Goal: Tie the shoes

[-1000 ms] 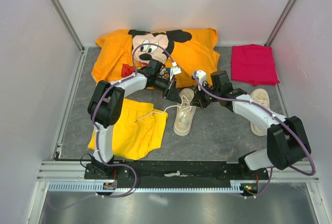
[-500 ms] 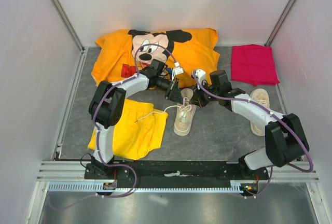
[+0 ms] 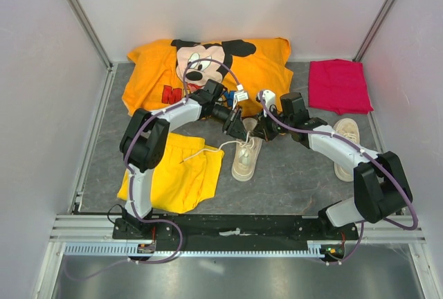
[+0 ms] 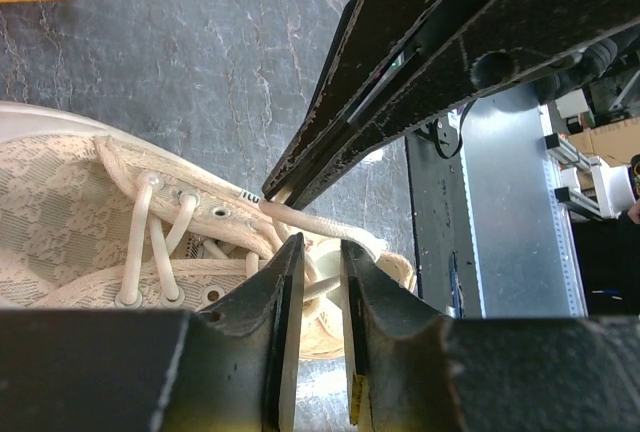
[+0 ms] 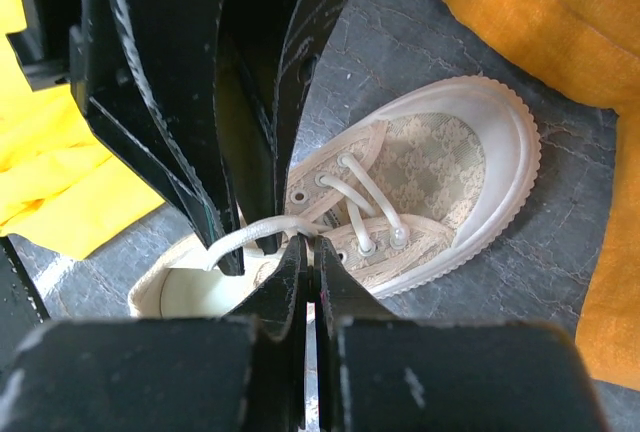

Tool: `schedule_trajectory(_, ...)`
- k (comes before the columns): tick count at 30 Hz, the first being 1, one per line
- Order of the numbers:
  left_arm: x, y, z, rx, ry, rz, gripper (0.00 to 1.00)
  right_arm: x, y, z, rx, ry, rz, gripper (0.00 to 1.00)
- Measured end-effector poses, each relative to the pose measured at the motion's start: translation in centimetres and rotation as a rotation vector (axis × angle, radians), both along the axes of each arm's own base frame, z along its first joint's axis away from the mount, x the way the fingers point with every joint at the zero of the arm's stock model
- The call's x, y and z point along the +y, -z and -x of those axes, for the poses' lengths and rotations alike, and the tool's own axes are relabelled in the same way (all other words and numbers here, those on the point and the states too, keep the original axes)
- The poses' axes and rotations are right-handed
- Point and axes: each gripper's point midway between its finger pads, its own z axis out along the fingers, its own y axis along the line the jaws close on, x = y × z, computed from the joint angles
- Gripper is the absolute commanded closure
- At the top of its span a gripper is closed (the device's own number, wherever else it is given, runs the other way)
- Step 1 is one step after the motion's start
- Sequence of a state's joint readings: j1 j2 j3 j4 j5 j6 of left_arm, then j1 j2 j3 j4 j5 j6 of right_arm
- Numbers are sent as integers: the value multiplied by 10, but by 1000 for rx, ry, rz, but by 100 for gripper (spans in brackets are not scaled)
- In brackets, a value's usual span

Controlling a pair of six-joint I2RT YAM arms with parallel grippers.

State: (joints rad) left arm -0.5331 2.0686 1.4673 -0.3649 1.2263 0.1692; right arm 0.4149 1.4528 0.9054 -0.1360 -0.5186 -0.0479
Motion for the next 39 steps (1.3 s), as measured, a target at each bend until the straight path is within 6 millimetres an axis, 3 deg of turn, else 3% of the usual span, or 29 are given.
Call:
schedule_trajectory(13,-1,7,5,10,-7,-44,63,2,1,1,13,10,-22,100)
schedule_trajectory(25,0,14,-3,-17,-40,-84,58,3,-11,11,-20,-8,-65,100)
schedule_trajectory(29,0,14,-3,-20,-41,-81,63,4,-14,12,-23,-6,-80,100)
schedule_trajectory(32,-1,11,-4,-22,-37,-72,78,4,-14,12,-19,-2,-83,100)
schedule_trajectory(33,-2,10,-4,-22,-36,-70,91,4,-14,12,-19,-2,-84,100)
schedule_trajectory(36,-2,9,-3,-13,-35,-67,98,5,-15,12,-15,1,-87,84)
schedule_trajectory(39,-1,11,-6,-14,-49,-80,98,4,-13,13,-12,-4,-80,53)
